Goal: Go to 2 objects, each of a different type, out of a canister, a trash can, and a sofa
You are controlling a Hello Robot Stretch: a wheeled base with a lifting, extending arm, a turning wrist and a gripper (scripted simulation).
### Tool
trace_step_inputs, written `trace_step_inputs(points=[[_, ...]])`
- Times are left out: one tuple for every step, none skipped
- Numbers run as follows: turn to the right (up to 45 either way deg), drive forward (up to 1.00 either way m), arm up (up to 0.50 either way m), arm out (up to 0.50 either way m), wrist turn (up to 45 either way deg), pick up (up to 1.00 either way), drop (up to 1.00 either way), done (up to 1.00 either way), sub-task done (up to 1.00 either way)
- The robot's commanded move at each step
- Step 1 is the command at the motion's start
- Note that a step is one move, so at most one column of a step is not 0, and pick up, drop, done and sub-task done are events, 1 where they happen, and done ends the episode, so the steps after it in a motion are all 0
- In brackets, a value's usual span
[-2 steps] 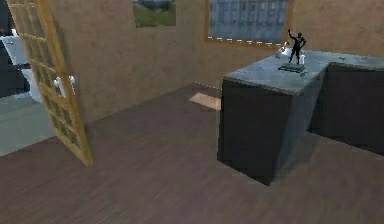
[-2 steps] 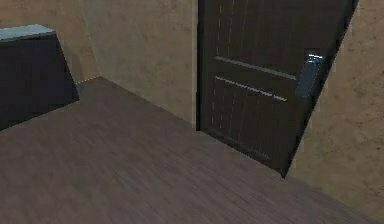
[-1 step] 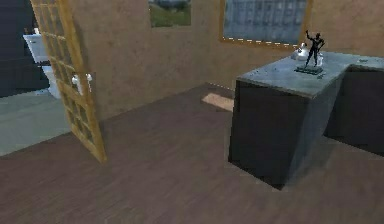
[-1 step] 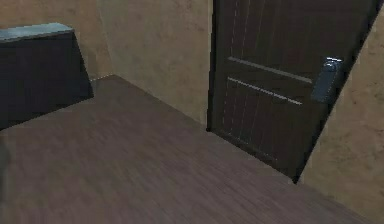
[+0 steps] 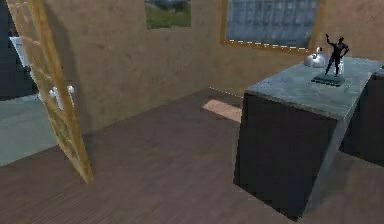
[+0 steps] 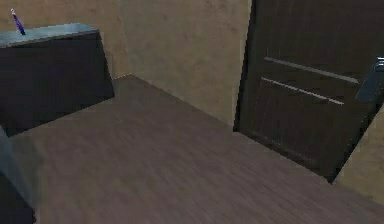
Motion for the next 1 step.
trace_step_inputs(points=[[-45.0,0.0,0.0,0.0,0.0,0.0,0.0,0.0,0.0]])
